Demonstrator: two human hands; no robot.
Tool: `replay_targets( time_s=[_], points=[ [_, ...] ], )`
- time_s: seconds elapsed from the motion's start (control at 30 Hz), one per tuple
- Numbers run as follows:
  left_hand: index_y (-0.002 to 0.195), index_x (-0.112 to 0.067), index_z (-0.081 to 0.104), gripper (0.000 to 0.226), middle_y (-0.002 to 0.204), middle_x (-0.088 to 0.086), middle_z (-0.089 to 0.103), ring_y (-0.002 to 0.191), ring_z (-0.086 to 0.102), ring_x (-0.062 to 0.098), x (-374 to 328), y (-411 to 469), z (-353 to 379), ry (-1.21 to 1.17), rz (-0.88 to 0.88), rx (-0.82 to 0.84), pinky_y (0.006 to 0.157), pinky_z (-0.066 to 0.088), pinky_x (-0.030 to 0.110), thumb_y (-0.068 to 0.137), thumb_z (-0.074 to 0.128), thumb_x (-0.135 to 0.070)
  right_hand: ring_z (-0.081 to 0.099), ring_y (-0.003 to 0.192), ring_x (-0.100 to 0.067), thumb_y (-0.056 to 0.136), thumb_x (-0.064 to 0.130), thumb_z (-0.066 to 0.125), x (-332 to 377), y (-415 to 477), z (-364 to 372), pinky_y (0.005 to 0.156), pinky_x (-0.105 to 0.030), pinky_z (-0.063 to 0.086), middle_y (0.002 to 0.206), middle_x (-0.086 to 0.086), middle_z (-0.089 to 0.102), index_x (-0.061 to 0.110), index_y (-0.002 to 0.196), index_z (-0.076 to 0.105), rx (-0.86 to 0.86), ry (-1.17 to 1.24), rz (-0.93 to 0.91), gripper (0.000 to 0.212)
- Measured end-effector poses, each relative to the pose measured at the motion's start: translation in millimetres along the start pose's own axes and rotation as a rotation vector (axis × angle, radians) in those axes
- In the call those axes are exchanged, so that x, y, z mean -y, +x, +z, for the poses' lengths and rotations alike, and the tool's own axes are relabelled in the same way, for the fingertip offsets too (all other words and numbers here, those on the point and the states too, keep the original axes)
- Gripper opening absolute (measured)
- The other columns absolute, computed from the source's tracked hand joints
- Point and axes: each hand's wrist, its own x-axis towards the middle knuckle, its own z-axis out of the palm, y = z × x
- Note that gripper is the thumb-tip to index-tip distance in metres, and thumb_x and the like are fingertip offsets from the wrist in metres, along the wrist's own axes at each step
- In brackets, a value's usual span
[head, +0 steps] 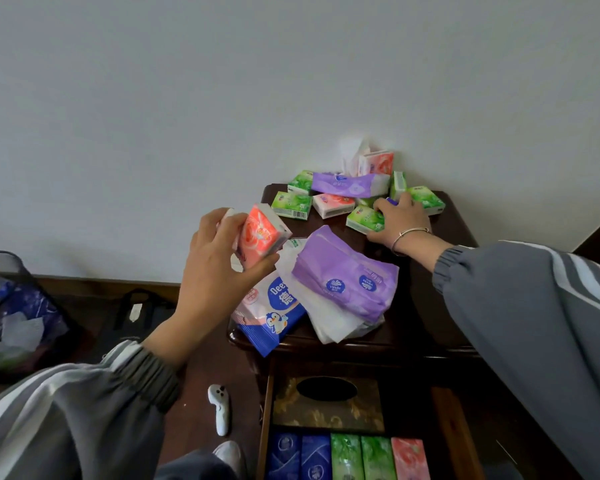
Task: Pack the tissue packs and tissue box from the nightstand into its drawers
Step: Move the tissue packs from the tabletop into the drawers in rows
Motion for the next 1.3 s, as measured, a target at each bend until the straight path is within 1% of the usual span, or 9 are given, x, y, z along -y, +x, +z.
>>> replay_targets(
  time_s=[0.13,0.37,0.6,0.7,0.83,0.93,1.03,1.23,1.3],
  points=[
    [0.127,-0.027,0.045,0.071,0.135,-0.003,0.038,0.115,0.042,0.008,-8.0,-5.5,-8.8,-0.047,-0.032,-0.013,0.082,0.045,0.024,0.069,0.062,-0.064,0.045,0.108,-0.039,0.073,0.039,0.069,-7.5,-8.7,-7.1,0.094,-0.042,0.045,0.127,-0.016,0.035,0.023,0.118,0.053,-0.025,-0.029,-0.097,0.051],
    [0.125,-0.025,0.047,0.063,0.133,-0.002,0.040,0.115,0.045,0.013,-22.2,-21.7,-14.7,-0.017,-0.001,0.013,0.082,0.044,0.023,0.073,0.073,-0.050,0.045,0.105,-0.038,0.085,0.021,0.055,-29.5,-33.5,-10.5,0.082,-0.039,0.049,0.126,-0.017,0.033,0.019,0.117,0.051,-0.041,-0.147,-0.268,0.032],
    [0.124,-0.023,0.048,0.062,0.133,-0.002,0.040,0.117,0.046,0.016,-34.3,-34.0,-17.1,-0.045,-0.038,0.047,0.082,0.047,0.027,0.073,0.072,-0.049,0.045,0.115,-0.035,0.090,0.012,0.048,-52.5,-54.5,-13.2,0.094,-0.040,0.045,0.140,-0.012,0.030,0.030,0.143,0.035,0.057,-0.083,-0.332,0.057],
    [0.121,-0.024,0.049,0.059,0.129,-0.004,0.041,0.114,0.047,0.017,-46.3,-38.5,-21.7,-0.068,-0.007,0.035,0.084,0.043,0.025,0.073,0.072,-0.050,0.042,0.127,-0.031,0.090,0.014,0.050,-54.8,-70.5,-21.9,0.099,-0.041,0.042,0.148,-0.007,0.033,0.027,0.148,0.022,0.027,0.055,-0.307,0.066],
    [0.119,-0.028,0.049,0.058,0.126,-0.007,0.040,0.112,0.046,0.012,-78.7,-56.7,-17.8,-0.105,0.098,0.053,0.087,0.043,0.024,0.072,0.066,-0.057,0.052,0.122,-0.026,0.093,0.019,0.054,-43.1,-118.7,-50.2,0.100,-0.035,0.040,0.134,-0.009,0.054,0.014,0.133,0.050,-0.115,0.651,-0.134,0.040],
    [0.117,-0.026,0.051,0.057,0.126,-0.007,0.043,0.112,0.046,0.012,-111.9,-78.6,0.1,-0.060,0.182,0.119,0.090,0.045,0.030,0.072,0.067,-0.057,0.069,0.094,-0.019,0.092,0.043,0.050,-27.4,-182.6,-72.9,0.084,-0.032,0.050,0.109,-0.004,0.071,0.021,0.110,0.064,0.202,1.167,0.023,0.032],
    [0.119,-0.024,0.055,0.058,0.124,-0.005,0.047,0.111,0.050,0.018,-144.6,-102.2,19.8,-0.009,0.216,0.234,0.090,0.045,0.036,0.070,0.067,-0.055,0.071,0.092,-0.021,0.084,0.058,0.050,-25.7,-241.3,-77.9,0.080,-0.034,0.056,0.102,-0.005,0.073,0.026,0.111,0.061,0.549,1.395,0.053,0.043],
    [0.141,-0.031,0.035,0.081,0.146,-0.006,0.032,0.137,0.030,0.014,-177.3,-136.1,40.6,-0.065,0.186,0.551,0.109,0.034,0.039,0.072,0.073,-0.048,0.069,0.095,-0.020,0.089,0.018,0.060,-47.1,-285.9,-53.5,0.078,-0.036,0.058,0.104,-0.012,0.070,0.015,0.110,0.063,0.438,1.506,0.132,0.021],
    [0.150,-0.031,0.016,0.092,0.151,-0.010,0.025,0.138,0.025,-0.003,-173.1,-131.2,34.8,-0.246,0.089,0.742,0.111,0.031,0.019,0.078,0.074,-0.029,0.068,0.095,-0.019,0.090,0.016,0.059,-51.3,-286.3,-46.0,0.076,-0.035,0.058,0.106,-0.011,0.069,0.016,0.110,0.062,0.437,1.514,0.179,0.021]
  ],
)
